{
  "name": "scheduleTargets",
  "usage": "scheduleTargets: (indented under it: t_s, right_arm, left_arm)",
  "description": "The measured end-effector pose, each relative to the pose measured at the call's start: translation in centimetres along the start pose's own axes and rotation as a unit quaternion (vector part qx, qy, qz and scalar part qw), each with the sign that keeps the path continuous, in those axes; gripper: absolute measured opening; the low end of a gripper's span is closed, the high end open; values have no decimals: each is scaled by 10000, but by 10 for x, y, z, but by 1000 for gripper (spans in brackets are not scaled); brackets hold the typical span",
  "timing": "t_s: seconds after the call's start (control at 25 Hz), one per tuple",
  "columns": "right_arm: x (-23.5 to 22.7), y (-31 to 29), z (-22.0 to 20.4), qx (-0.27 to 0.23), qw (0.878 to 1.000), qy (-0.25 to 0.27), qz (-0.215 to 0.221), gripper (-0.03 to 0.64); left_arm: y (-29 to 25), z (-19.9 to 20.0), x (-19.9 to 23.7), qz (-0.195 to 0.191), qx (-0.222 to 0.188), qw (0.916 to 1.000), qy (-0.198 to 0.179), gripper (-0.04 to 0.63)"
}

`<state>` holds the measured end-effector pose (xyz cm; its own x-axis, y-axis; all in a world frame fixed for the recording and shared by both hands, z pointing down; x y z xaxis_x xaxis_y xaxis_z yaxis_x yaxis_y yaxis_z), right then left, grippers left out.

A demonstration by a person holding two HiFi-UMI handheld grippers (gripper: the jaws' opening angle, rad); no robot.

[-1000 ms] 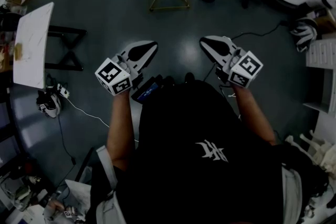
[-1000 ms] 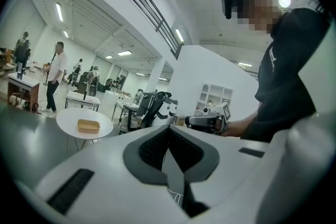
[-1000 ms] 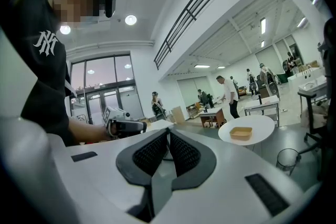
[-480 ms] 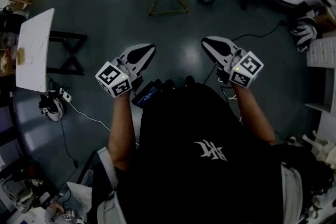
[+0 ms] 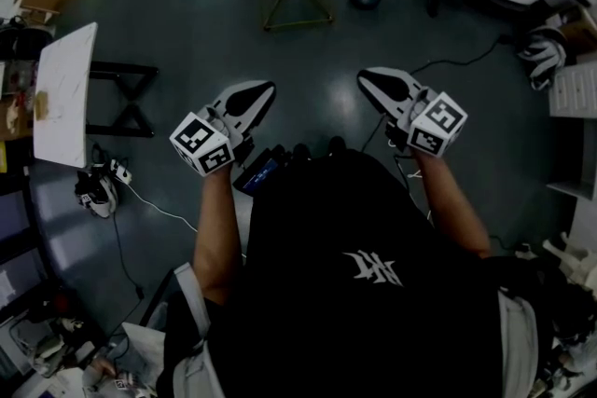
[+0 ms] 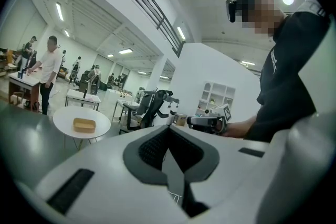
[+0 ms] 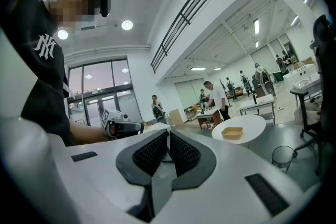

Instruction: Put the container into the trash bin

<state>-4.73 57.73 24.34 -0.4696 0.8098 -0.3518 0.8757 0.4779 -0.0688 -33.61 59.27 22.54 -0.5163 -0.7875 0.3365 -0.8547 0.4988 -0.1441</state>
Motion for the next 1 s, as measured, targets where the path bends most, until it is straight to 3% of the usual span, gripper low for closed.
scheduleTargets:
  t_s: [0.64, 1.0]
  right_arm:
    - [-28, 50, -12, -139, 9995, -270, -46, 44]
    - [-51, 48, -15, -47, 9990, -418, -160, 43]
  left_arm:
    - [-48, -3, -25, -85, 191, 9998, -27, 4]
    - [-55, -5, -3, -14, 73, 9998, 159, 4]
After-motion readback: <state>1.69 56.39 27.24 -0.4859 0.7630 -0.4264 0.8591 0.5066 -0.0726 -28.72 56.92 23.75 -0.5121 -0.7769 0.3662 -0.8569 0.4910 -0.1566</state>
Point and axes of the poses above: the fingertips, and each gripper's own axes: y backward along the fingers, x to its left, z out of its top, the point moved 8 cm from there along y, backward along the fingers
